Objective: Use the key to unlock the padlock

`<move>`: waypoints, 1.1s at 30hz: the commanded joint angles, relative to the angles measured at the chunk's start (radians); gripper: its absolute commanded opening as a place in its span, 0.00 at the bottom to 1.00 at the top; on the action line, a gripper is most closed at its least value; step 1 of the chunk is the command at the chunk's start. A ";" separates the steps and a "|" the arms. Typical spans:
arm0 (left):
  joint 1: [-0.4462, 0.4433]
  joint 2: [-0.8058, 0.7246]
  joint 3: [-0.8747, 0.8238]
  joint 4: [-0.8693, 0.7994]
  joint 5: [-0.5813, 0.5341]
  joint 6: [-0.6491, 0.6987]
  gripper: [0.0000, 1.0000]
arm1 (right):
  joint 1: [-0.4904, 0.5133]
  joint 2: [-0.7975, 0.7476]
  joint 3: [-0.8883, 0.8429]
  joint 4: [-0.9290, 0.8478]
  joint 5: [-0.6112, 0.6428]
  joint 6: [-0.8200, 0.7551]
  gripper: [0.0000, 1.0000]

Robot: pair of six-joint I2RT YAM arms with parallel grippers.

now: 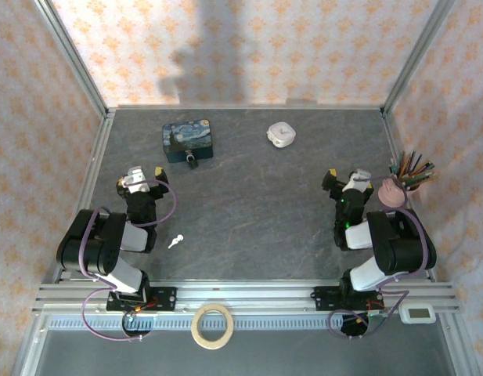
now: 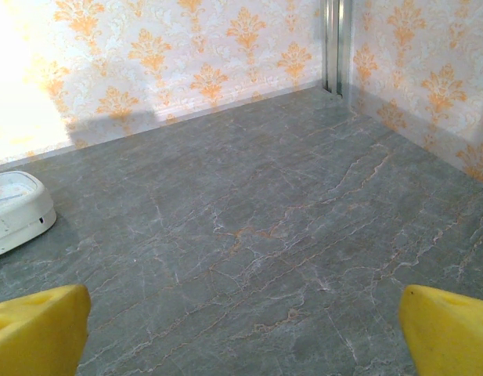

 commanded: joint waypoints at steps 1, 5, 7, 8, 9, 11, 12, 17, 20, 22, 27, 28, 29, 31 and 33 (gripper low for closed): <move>0.009 -0.001 0.013 0.005 0.030 0.015 0.99 | -0.002 -0.006 0.014 0.032 -0.002 -0.008 1.00; 0.011 -0.002 0.012 0.005 0.039 0.016 0.95 | -0.001 -0.016 0.017 0.017 -0.066 -0.041 1.00; 0.001 -0.037 0.009 -0.013 -0.014 0.011 0.94 | 0.007 -0.047 0.019 -0.002 -0.071 -0.053 0.99; -0.006 -0.074 0.007 -0.044 -0.038 0.012 0.94 | 0.017 -0.070 0.024 -0.032 -0.051 -0.060 0.99; -0.014 -0.122 0.011 -0.090 -0.073 0.006 0.94 | 0.030 -0.104 0.042 -0.095 -0.035 -0.071 0.99; -0.030 -0.215 0.028 -0.189 -0.143 0.001 0.94 | 0.076 -0.163 0.082 -0.194 0.019 -0.105 0.99; -0.042 -0.267 0.044 -0.255 -0.190 -0.018 0.94 | 0.101 -0.189 0.107 -0.248 0.046 -0.120 0.99; -0.061 -0.451 0.138 -0.582 -0.207 -0.305 0.94 | 0.213 -0.239 0.302 -0.549 0.073 -0.019 1.00; -0.067 -0.505 0.225 -0.868 -0.122 -0.473 0.93 | 0.303 -0.215 0.420 -0.708 0.077 0.046 1.00; -0.080 -0.520 0.293 -1.079 -0.086 -0.526 0.92 | 0.382 -0.197 0.459 -0.752 0.090 0.058 1.00; -0.136 -0.533 0.336 -1.446 0.063 -0.618 0.88 | 0.541 -0.140 0.557 -0.906 0.062 0.153 1.00; -0.159 -0.539 0.323 -1.493 0.087 -0.642 0.87 | 0.568 -0.129 0.575 -0.934 0.054 0.174 1.00; -0.186 -0.546 0.309 -1.535 0.106 -0.666 0.87 | 0.587 -0.119 0.589 -0.956 0.043 0.192 1.00; -0.257 -0.580 0.256 -1.583 0.135 -0.745 0.86 | 0.615 -0.101 0.615 -0.994 -0.004 0.231 1.00; -0.335 -0.619 0.196 -1.597 0.143 -0.828 0.84 | 0.624 -0.085 0.638 -1.024 -0.037 0.264 1.00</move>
